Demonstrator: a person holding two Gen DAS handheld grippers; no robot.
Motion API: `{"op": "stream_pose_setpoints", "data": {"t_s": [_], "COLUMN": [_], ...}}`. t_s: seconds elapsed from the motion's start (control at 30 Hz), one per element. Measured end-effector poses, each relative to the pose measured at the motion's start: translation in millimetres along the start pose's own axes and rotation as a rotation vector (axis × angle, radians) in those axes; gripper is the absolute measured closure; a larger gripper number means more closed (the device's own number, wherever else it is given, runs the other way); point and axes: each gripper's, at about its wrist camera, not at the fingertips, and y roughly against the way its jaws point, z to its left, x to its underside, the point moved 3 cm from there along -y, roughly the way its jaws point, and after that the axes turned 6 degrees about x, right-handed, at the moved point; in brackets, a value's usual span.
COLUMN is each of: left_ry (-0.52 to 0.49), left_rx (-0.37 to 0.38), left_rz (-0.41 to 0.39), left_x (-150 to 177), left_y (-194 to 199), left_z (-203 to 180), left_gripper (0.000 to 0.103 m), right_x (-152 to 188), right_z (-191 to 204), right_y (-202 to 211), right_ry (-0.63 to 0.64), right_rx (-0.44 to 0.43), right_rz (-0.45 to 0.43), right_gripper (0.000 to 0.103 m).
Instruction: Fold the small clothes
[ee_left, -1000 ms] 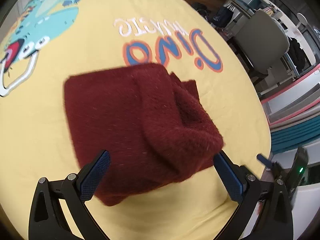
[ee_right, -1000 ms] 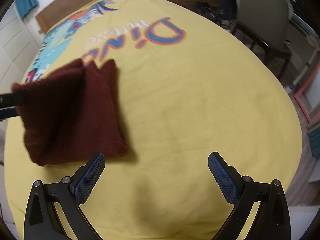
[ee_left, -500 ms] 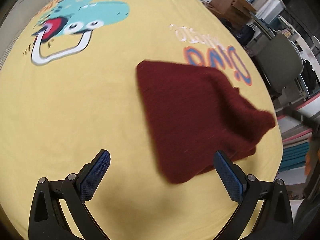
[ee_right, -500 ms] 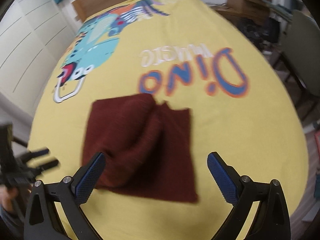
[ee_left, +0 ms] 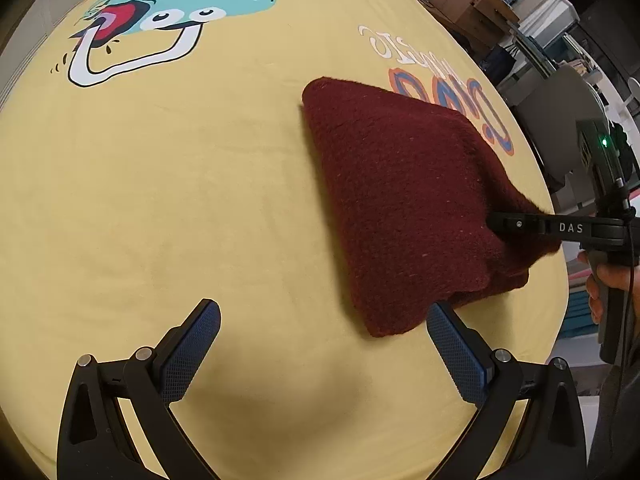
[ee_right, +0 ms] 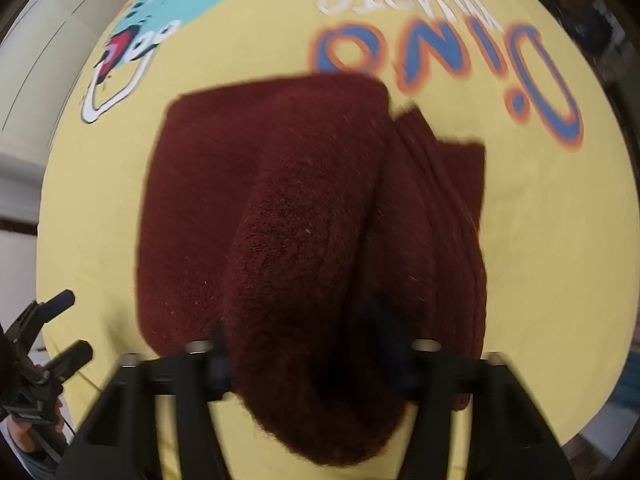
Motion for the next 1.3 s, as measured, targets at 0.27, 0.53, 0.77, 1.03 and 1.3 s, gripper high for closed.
{"op": "stream_pose_setpoints", "data": {"t_s": [0.27, 0.53, 0.77, 1.03, 1.3], "left_ry": [0.002, -0.009, -0.029, -0.026, -0.061], "left_rx": [0.017, 0.008, -0.005, 0.006, 0.024], "left_rz": [-0.003, 0.006, 0.019, 0.008, -0.032], "left_x": [-1.9, 1.2, 3.7, -6.3, -51.1], "left_y": [-5.9, -13.3, -17.0, -19.3, -36.6], "left_z": [-4.8, -11.3, -17.4, -29.0, -79.6], "left_gripper": [0.001, 0.001, 0.001, 0.001, 0.001], "right_x": [27.3, 80.6, 87.0, 84.0, 55.4], "right_z": [-52.9, -89.8, -96.8, -99.7, -106.4], "right_y": [40.6, 33.6, 12.3, 33.9, 73.0], "right_ry": [-0.146, -0.176, -0.201, -0.186, -0.236], "right_rx": [-0.044, 0.042, 0.041, 0.075, 0.012], "right_rz": [-0.226, -0.24, -0.237, -0.253, -0.328], "right_gripper": [0.084, 0.084, 0.048, 0.024, 0.0]}}
